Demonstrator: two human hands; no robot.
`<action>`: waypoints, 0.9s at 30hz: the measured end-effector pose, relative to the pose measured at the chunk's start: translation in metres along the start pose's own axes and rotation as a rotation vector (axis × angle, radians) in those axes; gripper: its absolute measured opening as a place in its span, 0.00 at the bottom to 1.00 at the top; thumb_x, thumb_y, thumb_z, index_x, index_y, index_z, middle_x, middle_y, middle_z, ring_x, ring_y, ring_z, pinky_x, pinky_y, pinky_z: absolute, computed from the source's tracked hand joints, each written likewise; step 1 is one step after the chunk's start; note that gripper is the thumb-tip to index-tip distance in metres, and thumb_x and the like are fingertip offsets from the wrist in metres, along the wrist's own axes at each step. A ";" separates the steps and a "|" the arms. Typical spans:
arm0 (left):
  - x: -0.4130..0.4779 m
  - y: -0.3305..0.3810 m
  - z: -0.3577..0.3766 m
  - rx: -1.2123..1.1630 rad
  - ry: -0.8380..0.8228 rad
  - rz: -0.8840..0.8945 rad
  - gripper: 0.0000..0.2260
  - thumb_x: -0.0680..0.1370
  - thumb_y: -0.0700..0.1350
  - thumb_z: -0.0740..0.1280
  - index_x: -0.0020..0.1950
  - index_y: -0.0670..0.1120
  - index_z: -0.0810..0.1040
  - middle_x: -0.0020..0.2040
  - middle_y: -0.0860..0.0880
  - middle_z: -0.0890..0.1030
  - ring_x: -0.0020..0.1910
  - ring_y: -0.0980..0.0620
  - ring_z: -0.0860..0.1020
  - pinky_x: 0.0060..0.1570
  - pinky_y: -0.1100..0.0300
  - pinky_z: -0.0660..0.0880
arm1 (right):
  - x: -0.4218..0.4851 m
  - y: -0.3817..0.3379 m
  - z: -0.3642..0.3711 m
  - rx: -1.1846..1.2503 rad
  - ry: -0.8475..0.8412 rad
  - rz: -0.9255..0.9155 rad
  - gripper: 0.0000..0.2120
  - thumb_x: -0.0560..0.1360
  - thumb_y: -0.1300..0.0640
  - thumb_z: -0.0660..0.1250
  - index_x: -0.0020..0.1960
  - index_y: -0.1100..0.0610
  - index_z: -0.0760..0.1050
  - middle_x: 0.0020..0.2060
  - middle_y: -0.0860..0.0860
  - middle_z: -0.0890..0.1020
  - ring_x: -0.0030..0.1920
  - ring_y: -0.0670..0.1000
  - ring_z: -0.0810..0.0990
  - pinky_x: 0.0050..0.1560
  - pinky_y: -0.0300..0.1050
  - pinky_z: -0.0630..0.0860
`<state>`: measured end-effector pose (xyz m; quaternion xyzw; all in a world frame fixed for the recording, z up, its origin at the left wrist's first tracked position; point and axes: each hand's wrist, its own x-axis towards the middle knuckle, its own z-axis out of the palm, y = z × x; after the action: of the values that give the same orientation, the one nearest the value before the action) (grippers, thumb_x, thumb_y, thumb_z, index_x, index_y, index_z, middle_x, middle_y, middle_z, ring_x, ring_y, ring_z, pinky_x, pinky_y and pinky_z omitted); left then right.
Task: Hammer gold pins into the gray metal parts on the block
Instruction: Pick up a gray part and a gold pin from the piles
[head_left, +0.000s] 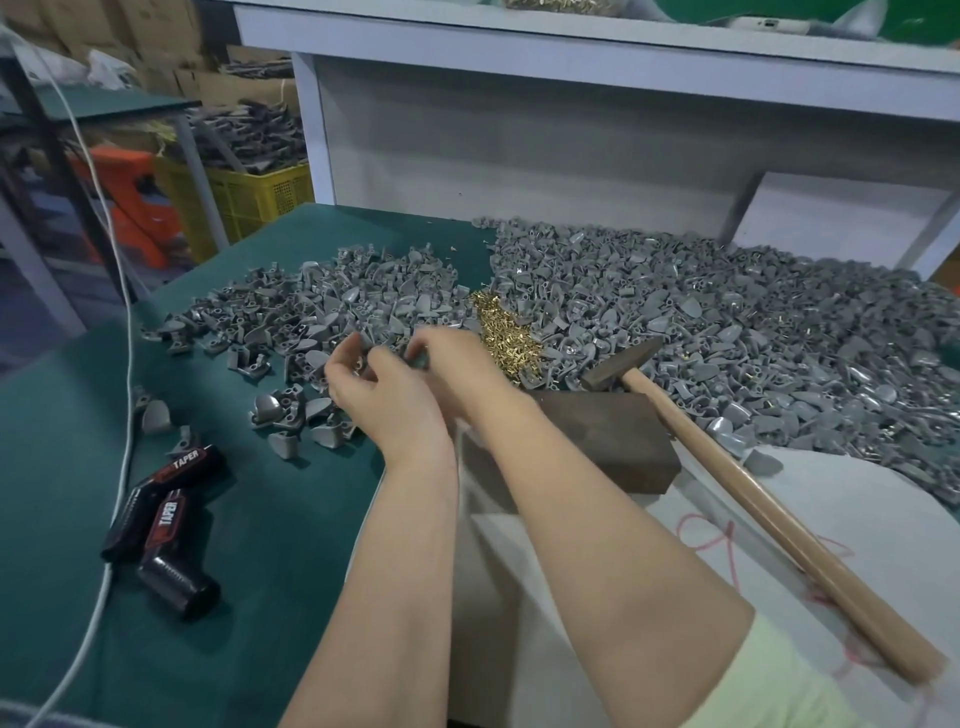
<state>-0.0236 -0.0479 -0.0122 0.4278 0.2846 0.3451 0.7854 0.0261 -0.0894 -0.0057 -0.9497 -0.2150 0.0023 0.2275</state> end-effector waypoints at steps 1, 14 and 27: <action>-0.002 -0.001 0.001 0.010 -0.048 0.003 0.11 0.79 0.37 0.56 0.56 0.49 0.71 0.59 0.47 0.75 0.51 0.54 0.73 0.45 0.69 0.70 | -0.003 0.004 -0.009 0.118 0.047 0.031 0.09 0.74 0.57 0.68 0.54 0.57 0.75 0.48 0.51 0.80 0.46 0.50 0.76 0.46 0.42 0.71; -0.005 -0.006 0.004 0.069 -0.262 -0.063 0.08 0.76 0.37 0.68 0.44 0.50 0.77 0.45 0.53 0.79 0.47 0.55 0.78 0.47 0.67 0.72 | -0.023 0.044 -0.044 0.122 0.082 0.099 0.15 0.73 0.62 0.69 0.59 0.54 0.77 0.50 0.50 0.80 0.51 0.52 0.79 0.55 0.43 0.74; -0.013 -0.009 0.005 0.110 -0.329 0.028 0.10 0.76 0.35 0.67 0.46 0.52 0.79 0.45 0.55 0.80 0.42 0.64 0.78 0.40 0.76 0.73 | 0.014 0.031 -0.012 -0.284 -0.142 0.312 0.12 0.73 0.63 0.64 0.56 0.61 0.74 0.54 0.58 0.77 0.51 0.60 0.77 0.43 0.47 0.70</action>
<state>-0.0248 -0.0647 -0.0158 0.5246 0.1647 0.2655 0.7920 0.0529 -0.1140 -0.0069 -0.9914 -0.0793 0.0742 0.0724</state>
